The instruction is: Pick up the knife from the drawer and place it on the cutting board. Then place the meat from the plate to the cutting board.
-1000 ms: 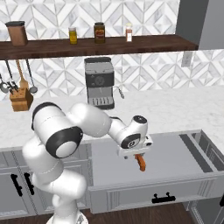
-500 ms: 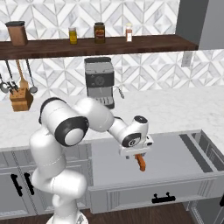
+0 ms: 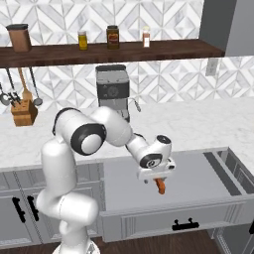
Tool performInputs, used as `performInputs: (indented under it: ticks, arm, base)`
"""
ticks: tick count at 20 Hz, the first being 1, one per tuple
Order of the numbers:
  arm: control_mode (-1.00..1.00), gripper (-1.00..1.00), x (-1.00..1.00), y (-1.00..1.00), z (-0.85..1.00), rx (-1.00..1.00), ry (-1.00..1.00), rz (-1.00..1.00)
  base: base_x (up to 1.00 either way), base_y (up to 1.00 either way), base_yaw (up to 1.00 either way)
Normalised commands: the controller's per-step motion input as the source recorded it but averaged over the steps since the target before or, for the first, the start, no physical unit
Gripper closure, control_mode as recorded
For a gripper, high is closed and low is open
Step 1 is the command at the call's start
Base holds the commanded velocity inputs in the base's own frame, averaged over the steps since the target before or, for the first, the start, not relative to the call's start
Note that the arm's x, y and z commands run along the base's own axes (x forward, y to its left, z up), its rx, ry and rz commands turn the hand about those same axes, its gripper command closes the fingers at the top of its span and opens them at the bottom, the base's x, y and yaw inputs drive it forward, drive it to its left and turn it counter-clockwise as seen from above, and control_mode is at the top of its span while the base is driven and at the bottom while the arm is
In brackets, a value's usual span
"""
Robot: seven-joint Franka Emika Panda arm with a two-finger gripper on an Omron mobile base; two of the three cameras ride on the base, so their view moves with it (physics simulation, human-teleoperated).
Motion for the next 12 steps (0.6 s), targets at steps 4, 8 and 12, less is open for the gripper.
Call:
performInputs:
  ticks: [4, 8, 12]
  arm:
    - [-1.00, -1.00, 0.16, -0.07, -0.21, 0.00, 0.04, 0.00]
    - [-1.00, -1.00, 0.16, -0.07, -0.22, 0.00, 0.05, 0.00]
    - [-1.00, -1.00, 0.12, -0.06, -0.21, 0.00, 0.04, 0.00]
  base:
    - [0.00, 0.00, 0.00]
    - [0.00, 0.00, 0.00]
    - [0.00, 0.00, 0.00]
